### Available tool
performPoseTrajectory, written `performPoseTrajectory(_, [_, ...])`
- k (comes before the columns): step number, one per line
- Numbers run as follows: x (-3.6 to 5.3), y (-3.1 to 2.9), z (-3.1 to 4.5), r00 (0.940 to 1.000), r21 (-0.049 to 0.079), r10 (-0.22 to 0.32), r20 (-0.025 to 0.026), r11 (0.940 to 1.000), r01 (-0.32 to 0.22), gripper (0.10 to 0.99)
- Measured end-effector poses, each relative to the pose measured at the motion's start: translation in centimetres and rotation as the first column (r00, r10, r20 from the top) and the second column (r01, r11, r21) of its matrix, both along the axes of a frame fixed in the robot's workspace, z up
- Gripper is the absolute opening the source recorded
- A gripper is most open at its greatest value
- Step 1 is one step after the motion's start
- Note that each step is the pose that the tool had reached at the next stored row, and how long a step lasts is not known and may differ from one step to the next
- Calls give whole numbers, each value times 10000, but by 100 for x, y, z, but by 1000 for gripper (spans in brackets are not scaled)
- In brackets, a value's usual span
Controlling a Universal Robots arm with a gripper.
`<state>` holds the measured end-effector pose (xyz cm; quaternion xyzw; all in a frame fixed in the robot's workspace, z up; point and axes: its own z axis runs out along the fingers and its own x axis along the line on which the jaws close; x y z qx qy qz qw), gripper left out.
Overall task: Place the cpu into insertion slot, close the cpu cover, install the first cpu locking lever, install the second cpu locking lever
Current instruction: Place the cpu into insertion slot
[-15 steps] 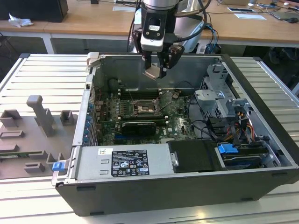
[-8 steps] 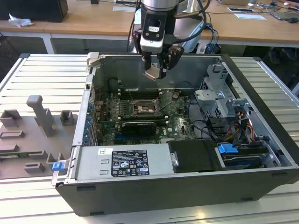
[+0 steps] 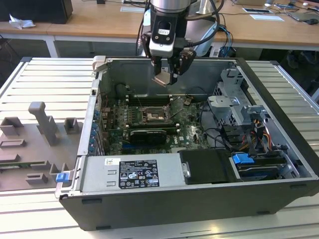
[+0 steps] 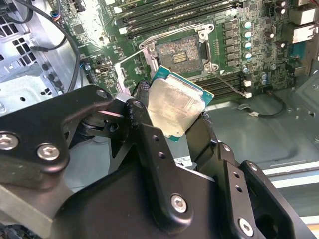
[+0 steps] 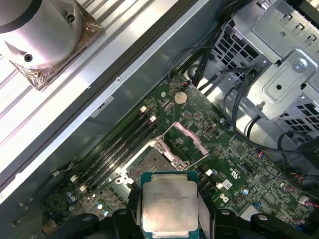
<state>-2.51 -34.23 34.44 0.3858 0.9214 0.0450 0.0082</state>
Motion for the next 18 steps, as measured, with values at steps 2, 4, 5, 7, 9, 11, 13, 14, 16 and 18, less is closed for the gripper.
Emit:
performPoseTrajectory(2, [0,0,-4,10000,-1,-13,0,10000,13,541])
performPoseTrajectory(4, [0,0,-9,10000,0,-26,1,10000,26,541])
performPoseTrajectory(5, [0,0,-11,10000,0,-32,0,10000,32,541])
performPoseTrajectory(7, [-1,0,-15,10000,0,-45,1,10000,45,541])
performPoseTrajectory(9, [-1,0,-18,10000,-1,-56,0,10000,56,541])
performPoseTrajectory(11, [-1,0,-22,10000,0,-69,0,10000,69,541])
performPoseTrajectory(13, [-1,0,-27,10000,0,-86,0,10000,86,541])
performPoseTrajectory(14, [-1,0,-30,10000,0,-95,0,10000,95,541])
performPoseTrajectory(16, [-1,0,-34,9999,0,-108,0,9999,108,541])
performPoseTrajectory(18, [-1,0,-39,9999,0,-122,0,9999,122,541])
